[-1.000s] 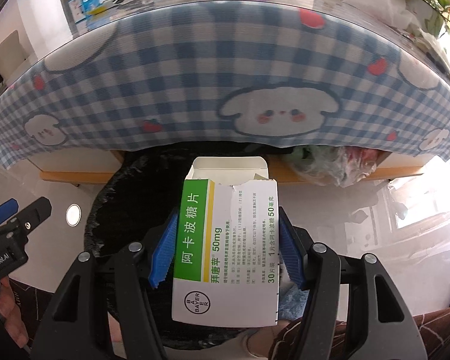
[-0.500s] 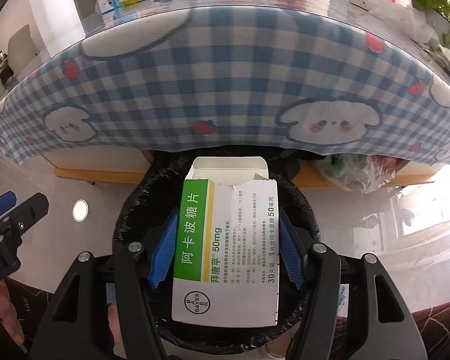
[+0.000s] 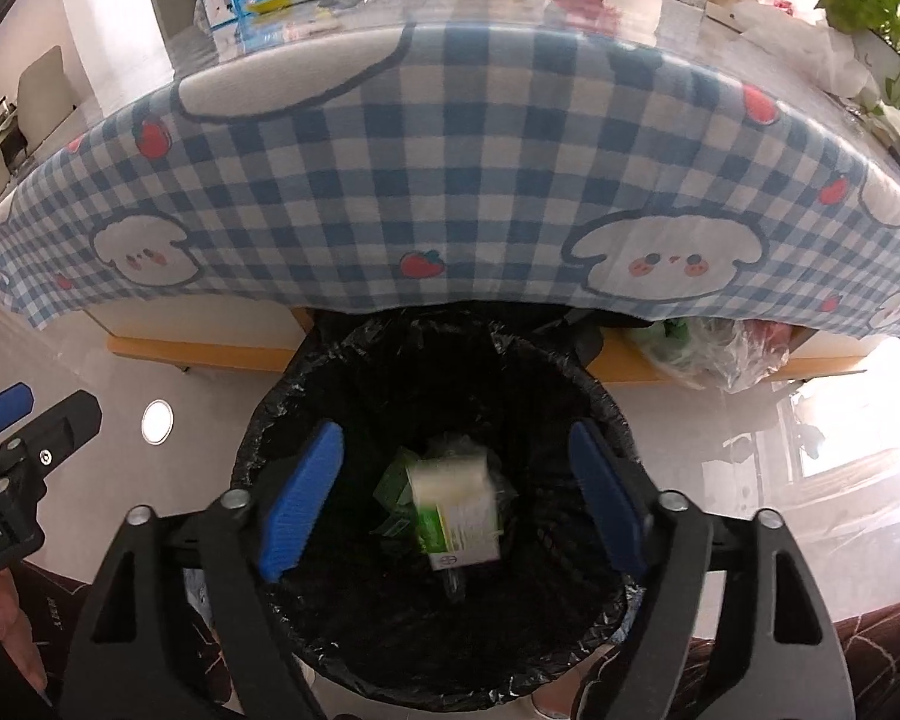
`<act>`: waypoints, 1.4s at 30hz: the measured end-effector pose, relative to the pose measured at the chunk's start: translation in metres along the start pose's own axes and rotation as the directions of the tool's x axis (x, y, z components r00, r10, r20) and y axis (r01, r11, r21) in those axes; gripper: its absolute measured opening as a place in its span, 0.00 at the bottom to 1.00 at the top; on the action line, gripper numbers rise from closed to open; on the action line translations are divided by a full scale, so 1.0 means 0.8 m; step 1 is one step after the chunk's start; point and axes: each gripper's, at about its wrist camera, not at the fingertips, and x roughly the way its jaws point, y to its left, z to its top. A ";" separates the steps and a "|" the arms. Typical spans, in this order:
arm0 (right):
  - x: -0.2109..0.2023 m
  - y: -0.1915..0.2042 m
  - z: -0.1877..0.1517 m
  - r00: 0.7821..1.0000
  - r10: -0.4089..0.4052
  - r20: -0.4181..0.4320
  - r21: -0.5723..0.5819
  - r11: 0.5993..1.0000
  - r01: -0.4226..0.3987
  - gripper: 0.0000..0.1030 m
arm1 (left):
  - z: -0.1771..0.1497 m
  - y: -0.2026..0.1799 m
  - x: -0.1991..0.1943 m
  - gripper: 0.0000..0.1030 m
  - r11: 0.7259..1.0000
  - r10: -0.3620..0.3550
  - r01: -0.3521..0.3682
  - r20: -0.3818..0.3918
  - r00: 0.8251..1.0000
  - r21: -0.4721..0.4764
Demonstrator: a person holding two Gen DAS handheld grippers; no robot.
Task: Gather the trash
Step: 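Raise both tools from the bin toward the gold bag and milk carton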
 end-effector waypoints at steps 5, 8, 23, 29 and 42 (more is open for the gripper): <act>-0.024 -0.005 0.014 0.999 -0.017 0.050 0.018 1.000 0.016 0.92 | 0.009 -0.002 -0.015 0.94 1.000 0.000 0.000 0.000 1.000 0.015; -0.043 -0.008 0.024 0.996 -0.015 0.088 0.026 1.000 0.013 0.92 | 0.018 -0.005 -0.027 0.94 1.000 -0.001 0.001 0.011 1.000 0.018; -0.120 -0.015 0.092 0.975 -0.008 0.222 -0.009 1.000 0.010 0.92 | 0.072 -0.013 -0.087 0.94 0.999 -0.041 0.040 0.087 0.995 0.021; -0.141 -0.021 0.128 0.963 0.000 0.268 -0.005 1.000 0.001 0.92 | 0.101 -0.014 -0.083 0.94 0.998 -0.057 0.057 0.087 0.995 0.009; -0.136 -0.028 0.198 0.956 -0.033 0.293 -0.002 0.999 0.035 0.92 | 0.165 -0.015 -0.082 0.94 0.999 -0.047 0.045 0.117 0.992 0.019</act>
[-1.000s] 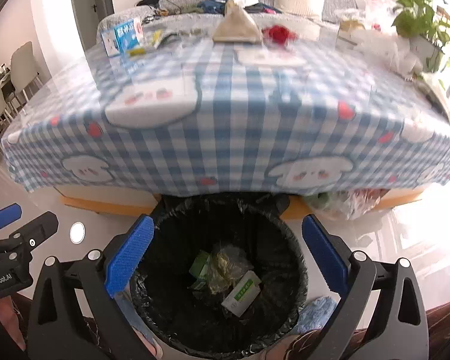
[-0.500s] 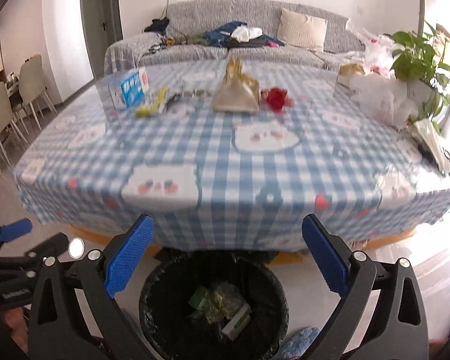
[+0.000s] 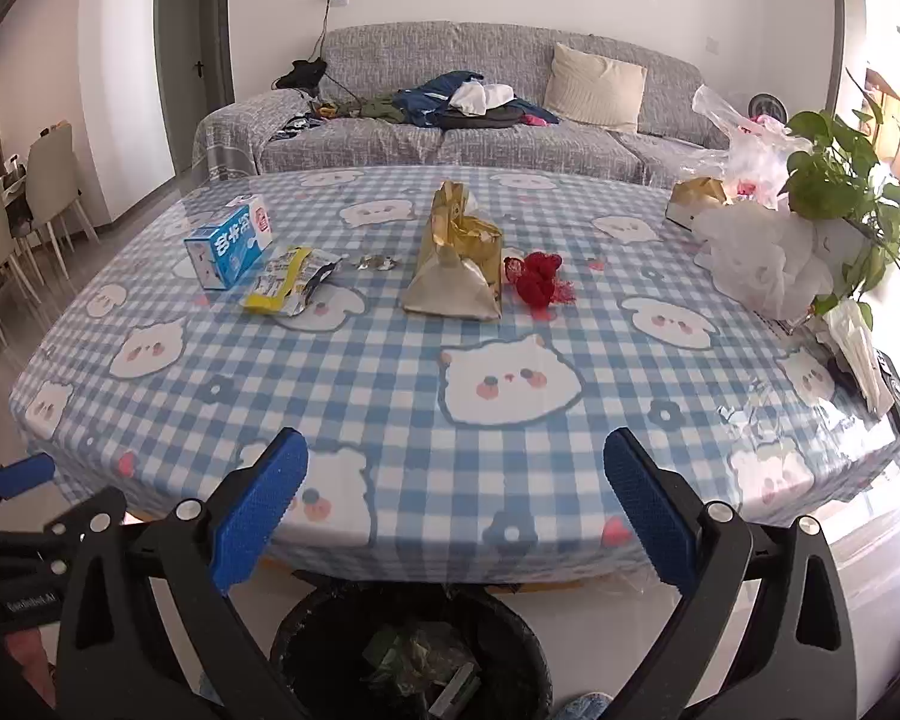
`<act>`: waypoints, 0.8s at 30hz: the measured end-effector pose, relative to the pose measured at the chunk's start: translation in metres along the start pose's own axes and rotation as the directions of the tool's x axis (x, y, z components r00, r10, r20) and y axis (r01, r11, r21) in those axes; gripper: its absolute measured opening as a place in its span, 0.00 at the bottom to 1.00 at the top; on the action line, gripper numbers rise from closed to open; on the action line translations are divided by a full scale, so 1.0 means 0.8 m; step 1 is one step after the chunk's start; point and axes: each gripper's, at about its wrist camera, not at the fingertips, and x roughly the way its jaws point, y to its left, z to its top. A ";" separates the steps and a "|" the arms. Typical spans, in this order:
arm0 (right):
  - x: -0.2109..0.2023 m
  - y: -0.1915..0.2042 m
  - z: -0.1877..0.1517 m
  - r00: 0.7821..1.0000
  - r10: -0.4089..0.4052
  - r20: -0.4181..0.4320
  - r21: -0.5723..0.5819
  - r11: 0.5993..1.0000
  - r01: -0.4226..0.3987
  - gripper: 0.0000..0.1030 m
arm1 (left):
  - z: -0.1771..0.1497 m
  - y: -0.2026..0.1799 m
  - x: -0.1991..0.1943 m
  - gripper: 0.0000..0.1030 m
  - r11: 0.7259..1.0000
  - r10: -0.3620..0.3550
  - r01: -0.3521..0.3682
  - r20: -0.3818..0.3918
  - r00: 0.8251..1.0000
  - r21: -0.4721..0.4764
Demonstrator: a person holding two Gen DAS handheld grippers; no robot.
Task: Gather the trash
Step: 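Raise both tools from the bin toward the gold bag and milk carton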
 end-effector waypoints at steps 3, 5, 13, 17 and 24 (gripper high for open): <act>0.011 -0.001 0.009 1.000 0.012 -0.010 0.007 1.000 -0.012 0.92 | 0.016 0.002 0.001 0.94 1.000 0.006 -0.006 0.016 1.000 0.000; 0.017 0.000 0.014 1.000 0.010 -0.010 0.005 1.000 -0.010 0.92 | 0.028 0.004 0.003 0.94 1.000 0.007 -0.007 0.025 1.000 -0.005; 0.054 -0.001 0.046 1.000 -0.001 -0.019 -0.001 1.000 0.001 0.92 | 0.077 0.009 0.031 0.94 1.000 0.014 -0.013 0.031 0.999 -0.011; 0.078 -0.004 0.064 1.000 -0.008 -0.026 0.007 1.000 0.008 0.92 | 0.104 0.013 0.051 0.94 1.000 0.023 -0.023 0.034 0.999 -0.013; 0.133 -0.005 0.098 0.999 -0.016 -0.034 -0.008 1.000 0.016 0.92 | 0.159 0.025 0.105 0.94 0.999 0.032 -0.031 0.028 0.999 -0.041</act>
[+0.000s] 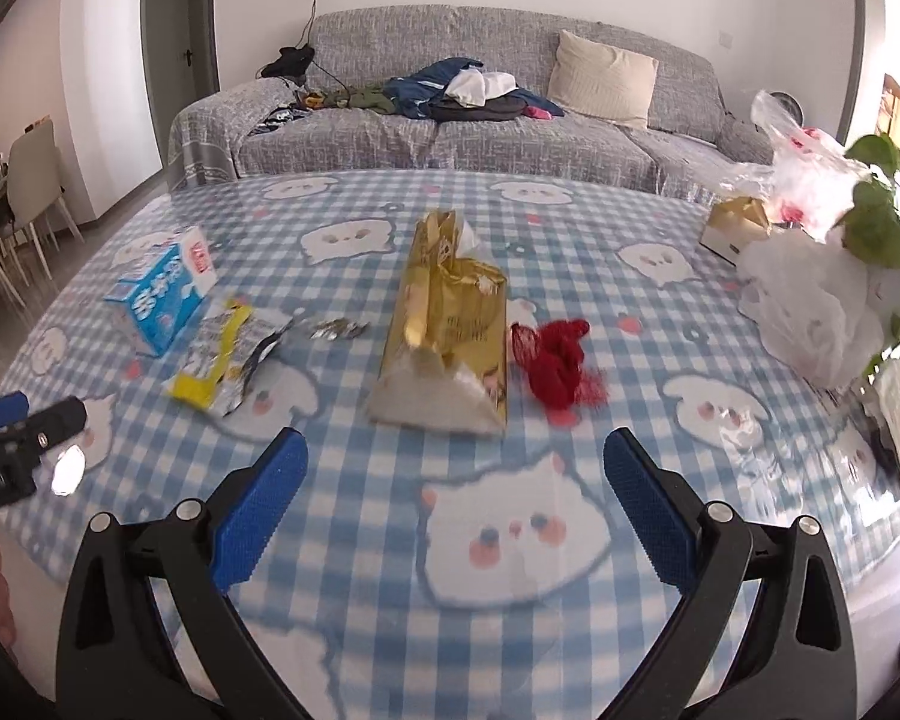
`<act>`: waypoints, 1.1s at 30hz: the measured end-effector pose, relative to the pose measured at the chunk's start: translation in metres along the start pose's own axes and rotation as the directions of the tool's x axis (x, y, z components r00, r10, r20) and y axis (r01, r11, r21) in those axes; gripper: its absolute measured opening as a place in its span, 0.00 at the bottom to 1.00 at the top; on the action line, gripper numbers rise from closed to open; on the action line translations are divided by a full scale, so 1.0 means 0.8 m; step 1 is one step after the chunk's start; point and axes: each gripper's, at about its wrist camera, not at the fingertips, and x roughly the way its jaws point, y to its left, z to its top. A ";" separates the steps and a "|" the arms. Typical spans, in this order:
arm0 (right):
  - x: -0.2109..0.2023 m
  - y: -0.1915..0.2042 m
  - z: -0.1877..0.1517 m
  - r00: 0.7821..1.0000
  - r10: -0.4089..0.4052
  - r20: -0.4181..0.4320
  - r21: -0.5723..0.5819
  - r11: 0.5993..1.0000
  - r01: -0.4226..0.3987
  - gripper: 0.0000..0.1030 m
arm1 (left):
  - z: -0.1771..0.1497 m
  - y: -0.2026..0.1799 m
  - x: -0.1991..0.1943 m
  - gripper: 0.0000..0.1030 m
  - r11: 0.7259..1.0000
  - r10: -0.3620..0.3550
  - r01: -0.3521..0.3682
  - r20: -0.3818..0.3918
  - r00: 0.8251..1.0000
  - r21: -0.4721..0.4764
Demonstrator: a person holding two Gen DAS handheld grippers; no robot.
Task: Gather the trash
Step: 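Raise both tools from the bin toward the gold bag and milk carton, then grasp the gold bread bag with the right tool while the left tool grasps the milk carton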
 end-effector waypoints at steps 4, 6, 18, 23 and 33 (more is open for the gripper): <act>0.033 -0.004 0.022 1.000 0.006 -0.022 0.019 1.000 -0.006 0.92 | 0.031 -0.003 0.029 0.94 1.000 0.018 -0.018 -0.003 1.000 0.006; 0.045 -0.004 0.030 1.000 0.004 -0.023 0.013 1.000 -0.004 0.92 | 0.051 -0.005 0.042 0.94 1.000 0.028 -0.028 0.001 1.000 0.009; 0.099 -0.009 0.071 0.997 0.015 -0.070 0.017 1.000 -0.014 0.79 | 0.116 -0.007 0.110 0.93 0.996 0.091 -0.090 -0.034 0.995 0.016; 0.118 -0.003 0.076 0.994 0.032 -0.108 0.018 0.999 -0.030 0.67 | 0.123 0.002 0.131 0.86 0.995 0.098 -0.098 -0.061 0.993 -0.002; 0.136 0.006 0.077 0.989 0.048 -0.138 0.018 0.999 -0.046 0.44 | 0.124 -0.003 0.152 0.64 0.994 0.107 -0.106 -0.084 0.991 0.026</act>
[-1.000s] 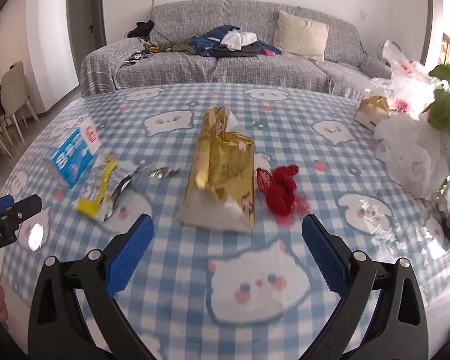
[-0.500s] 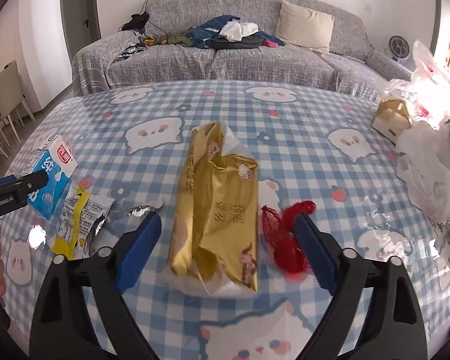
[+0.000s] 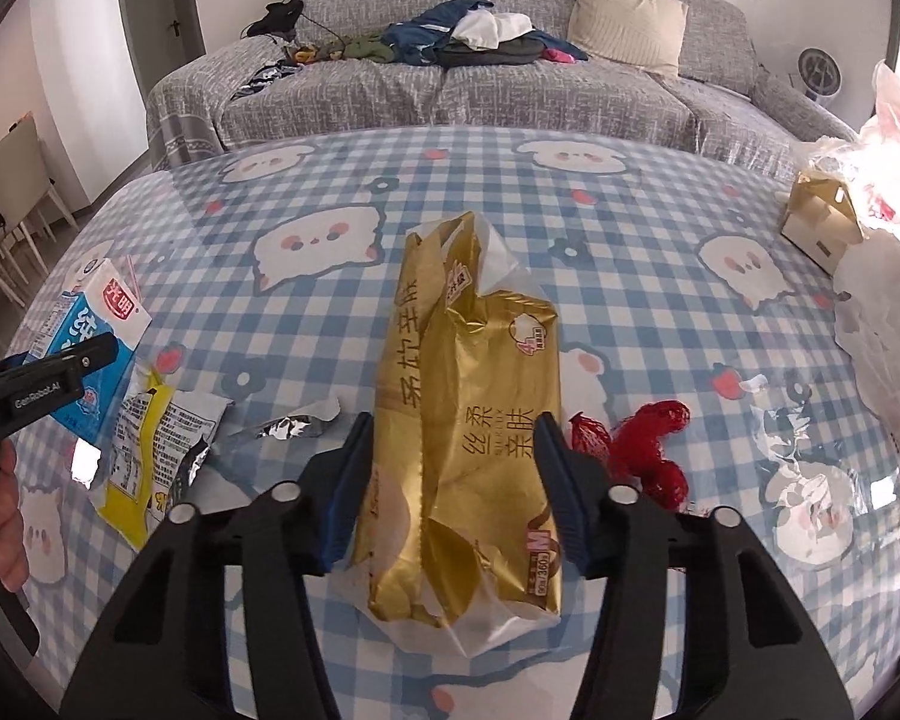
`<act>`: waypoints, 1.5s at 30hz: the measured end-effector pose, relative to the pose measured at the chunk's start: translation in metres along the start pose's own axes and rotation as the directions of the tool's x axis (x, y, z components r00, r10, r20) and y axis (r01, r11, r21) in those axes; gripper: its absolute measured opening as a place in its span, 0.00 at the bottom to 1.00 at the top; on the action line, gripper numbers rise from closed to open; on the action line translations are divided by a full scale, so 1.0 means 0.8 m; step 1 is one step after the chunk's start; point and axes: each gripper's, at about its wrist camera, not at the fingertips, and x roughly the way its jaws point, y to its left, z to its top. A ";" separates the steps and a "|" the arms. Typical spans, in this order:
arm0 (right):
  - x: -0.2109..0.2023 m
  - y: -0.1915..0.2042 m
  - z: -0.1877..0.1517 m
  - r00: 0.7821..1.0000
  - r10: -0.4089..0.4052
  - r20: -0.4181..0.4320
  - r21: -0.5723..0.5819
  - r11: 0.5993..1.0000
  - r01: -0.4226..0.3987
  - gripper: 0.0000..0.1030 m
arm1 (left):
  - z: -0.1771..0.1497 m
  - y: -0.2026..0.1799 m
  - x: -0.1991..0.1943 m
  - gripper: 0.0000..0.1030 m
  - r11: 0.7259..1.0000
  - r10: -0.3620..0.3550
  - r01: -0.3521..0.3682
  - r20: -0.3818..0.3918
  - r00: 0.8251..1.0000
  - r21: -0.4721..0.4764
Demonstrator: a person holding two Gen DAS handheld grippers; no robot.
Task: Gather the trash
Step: 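Grasp the gold bread bag with the right tool while the left tool grasps the milk carton, then lift the gold bag and milk carton off the table toward the bin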
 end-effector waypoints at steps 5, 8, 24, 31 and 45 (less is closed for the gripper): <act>0.001 0.004 0.002 1.000 0.005 0.006 -0.007 1.000 -0.004 0.27 | -0.002 -0.001 0.001 0.43 1.000 0.002 -0.002 0.000 1.000 0.014; 0.000 0.006 0.002 1.000 0.005 0.015 -0.019 1.000 -0.005 0.12 | -0.003 0.000 0.002 0.39 1.000 -0.006 0.006 -0.002 1.000 0.011; -0.030 0.017 0.006 0.995 -0.003 0.095 -0.053 0.999 0.008 0.05 | -0.006 0.002 -0.021 0.39 1.000 -0.012 0.011 0.023 1.000 0.010; -0.046 0.022 0.002 0.994 -0.002 0.112 -0.060 0.998 0.008 0.05 | -0.011 0.002 -0.038 0.39 1.000 -0.014 0.014 0.034 0.999 0.011; -0.099 0.030 -0.019 0.988 -0.007 0.153 -0.068 0.998 0.017 0.05 | -0.049 0.005 -0.101 0.39 0.999 -0.039 0.040 0.070 0.997 -0.006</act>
